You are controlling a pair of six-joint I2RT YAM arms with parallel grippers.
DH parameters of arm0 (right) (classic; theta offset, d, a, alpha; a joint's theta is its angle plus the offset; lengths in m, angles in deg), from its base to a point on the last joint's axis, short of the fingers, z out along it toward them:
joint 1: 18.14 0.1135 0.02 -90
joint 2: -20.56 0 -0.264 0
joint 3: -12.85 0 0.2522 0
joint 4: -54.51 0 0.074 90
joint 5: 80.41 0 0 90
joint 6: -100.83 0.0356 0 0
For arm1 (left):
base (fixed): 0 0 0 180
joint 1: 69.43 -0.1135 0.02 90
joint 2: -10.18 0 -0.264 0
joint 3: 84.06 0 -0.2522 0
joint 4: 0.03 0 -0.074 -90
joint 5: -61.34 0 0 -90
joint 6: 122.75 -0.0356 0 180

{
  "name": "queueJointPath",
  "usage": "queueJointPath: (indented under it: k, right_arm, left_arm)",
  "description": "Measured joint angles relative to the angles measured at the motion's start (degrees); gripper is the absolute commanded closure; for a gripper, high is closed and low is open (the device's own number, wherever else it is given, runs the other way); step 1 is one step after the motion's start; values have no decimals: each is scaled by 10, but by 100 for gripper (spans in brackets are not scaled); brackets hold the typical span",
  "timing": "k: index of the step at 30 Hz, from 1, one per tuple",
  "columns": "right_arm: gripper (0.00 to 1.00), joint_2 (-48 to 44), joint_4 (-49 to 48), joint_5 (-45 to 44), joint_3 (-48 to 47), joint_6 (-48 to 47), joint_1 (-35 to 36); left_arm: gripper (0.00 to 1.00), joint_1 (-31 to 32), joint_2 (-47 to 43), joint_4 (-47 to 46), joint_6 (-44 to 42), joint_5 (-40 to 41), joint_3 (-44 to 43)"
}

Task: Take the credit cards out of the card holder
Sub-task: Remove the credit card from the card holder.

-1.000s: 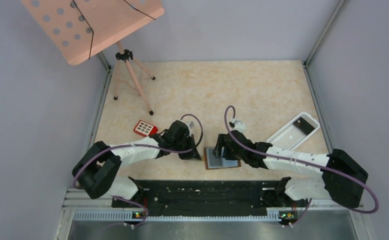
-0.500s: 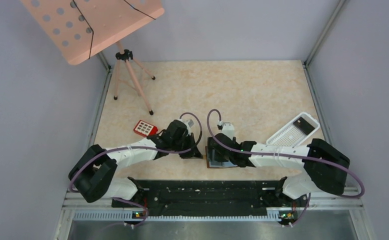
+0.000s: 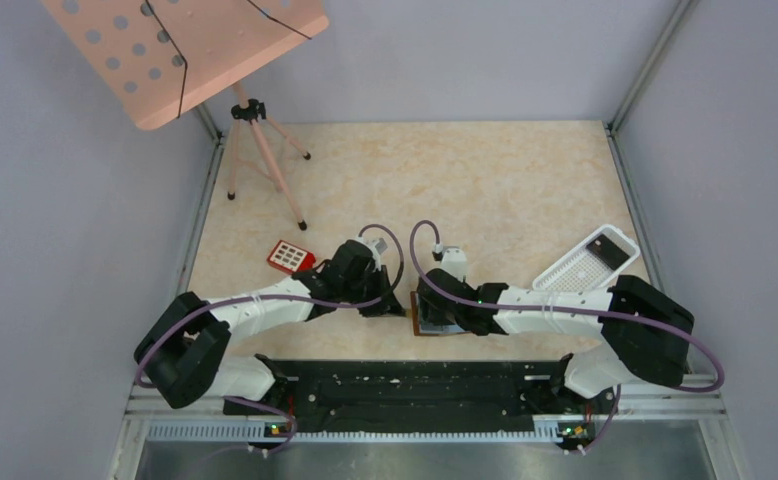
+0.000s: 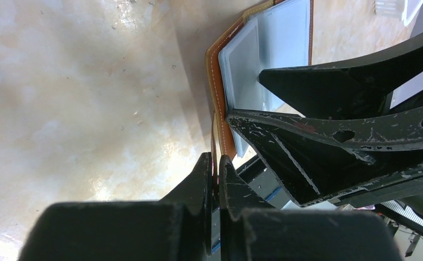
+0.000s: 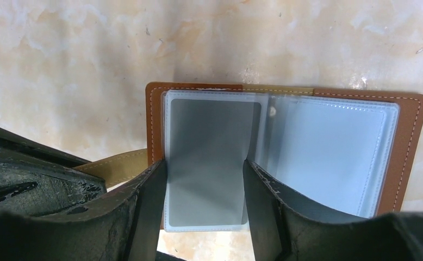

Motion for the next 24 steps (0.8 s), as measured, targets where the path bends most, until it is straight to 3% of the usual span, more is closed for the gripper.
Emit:
queueJointPath:
  k: [8,13,24]
  right_arm:
    - [48,-9,5,-8,0,1,0]
    - [42,-23,19,-16,0,1,0]
    - [40,-34,24,-20,1,1,0]
  left_arm:
    - [100,0,-7,0,0,2,3]
    - [100,0,-11,4,0,2,3]
    - [100,0,-12,9,-1,4,3]
